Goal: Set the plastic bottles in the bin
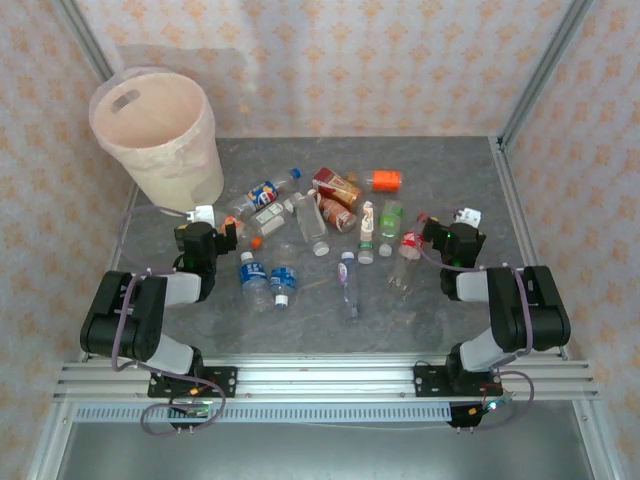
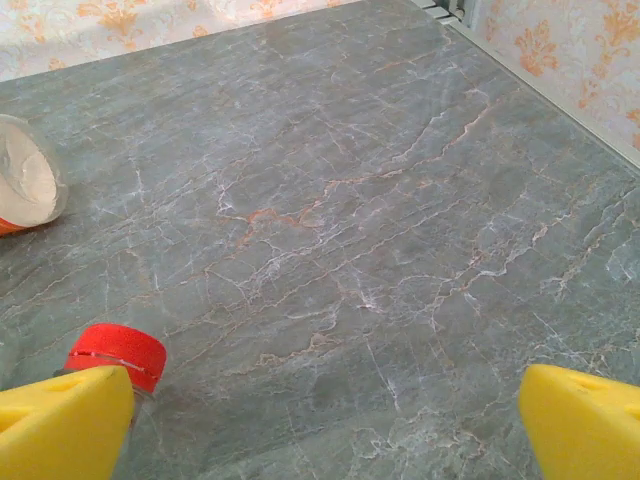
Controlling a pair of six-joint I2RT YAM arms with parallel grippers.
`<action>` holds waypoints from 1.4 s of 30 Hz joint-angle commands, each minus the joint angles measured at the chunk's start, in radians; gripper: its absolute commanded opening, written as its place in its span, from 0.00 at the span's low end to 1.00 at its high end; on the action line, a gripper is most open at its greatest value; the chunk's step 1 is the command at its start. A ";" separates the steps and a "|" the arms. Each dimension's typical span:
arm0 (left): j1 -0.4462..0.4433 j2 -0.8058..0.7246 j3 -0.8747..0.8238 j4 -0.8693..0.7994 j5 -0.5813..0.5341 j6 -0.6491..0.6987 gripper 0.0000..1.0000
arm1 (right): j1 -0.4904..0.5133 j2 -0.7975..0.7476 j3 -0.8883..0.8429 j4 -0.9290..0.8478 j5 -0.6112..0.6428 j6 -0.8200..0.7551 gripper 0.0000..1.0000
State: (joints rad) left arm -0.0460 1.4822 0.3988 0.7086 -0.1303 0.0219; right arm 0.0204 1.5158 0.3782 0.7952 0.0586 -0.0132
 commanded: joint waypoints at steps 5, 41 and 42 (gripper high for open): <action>-0.005 0.013 0.026 0.036 -0.001 -0.020 1.00 | -0.007 0.010 0.030 0.009 -0.058 -0.033 0.99; -0.054 -0.334 0.112 -0.397 -0.055 -0.091 1.00 | -0.006 -0.304 0.114 -0.396 0.015 0.126 0.99; -0.058 -0.342 0.123 -0.424 -0.058 -0.109 1.00 | -0.007 -0.321 0.123 -0.428 -0.007 0.154 0.99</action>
State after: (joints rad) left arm -0.0883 1.1645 0.4889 0.4370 -0.1467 -0.0231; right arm 0.0185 1.2446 0.4530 0.5446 0.0452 0.0376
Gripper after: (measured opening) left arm 0.995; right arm 0.992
